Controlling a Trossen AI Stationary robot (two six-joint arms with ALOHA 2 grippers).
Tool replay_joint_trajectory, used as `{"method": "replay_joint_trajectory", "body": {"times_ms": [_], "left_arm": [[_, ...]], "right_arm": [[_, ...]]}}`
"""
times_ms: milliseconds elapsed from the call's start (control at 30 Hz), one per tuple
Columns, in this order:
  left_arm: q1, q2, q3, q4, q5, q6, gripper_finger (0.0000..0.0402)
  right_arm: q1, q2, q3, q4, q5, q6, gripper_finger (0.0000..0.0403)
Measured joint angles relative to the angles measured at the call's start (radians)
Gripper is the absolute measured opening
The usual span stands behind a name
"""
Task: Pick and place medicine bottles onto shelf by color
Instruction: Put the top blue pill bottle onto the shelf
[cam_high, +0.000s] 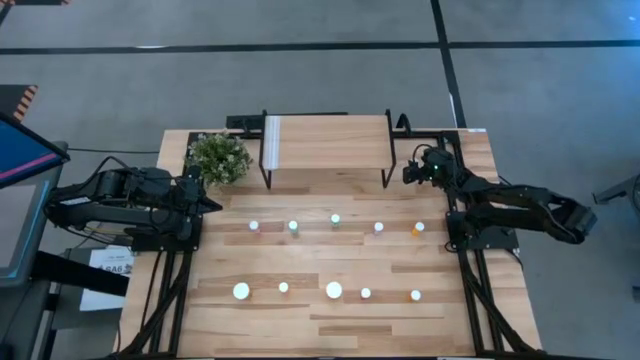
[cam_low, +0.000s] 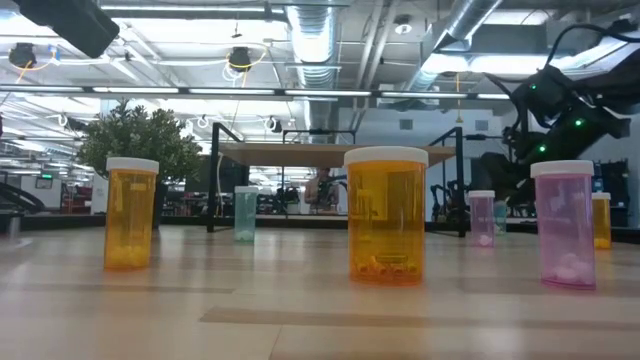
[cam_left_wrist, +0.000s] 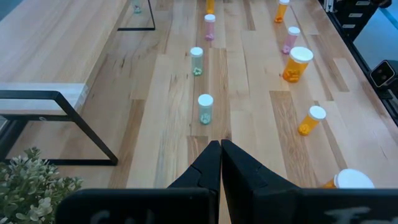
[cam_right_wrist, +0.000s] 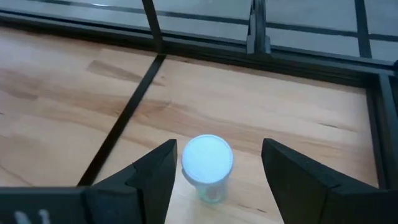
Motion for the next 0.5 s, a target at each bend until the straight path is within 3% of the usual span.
{"method": "replay_joint_trajectory", "body": {"times_ms": [500], "left_arm": [[0.0, 0.0, 0.0, 0.0, 0.0, 0.0, 0.0]], "right_arm": [[-0.003, 0.091, 0.0, 0.053, -0.018, 0.012, 0.0213]]}}
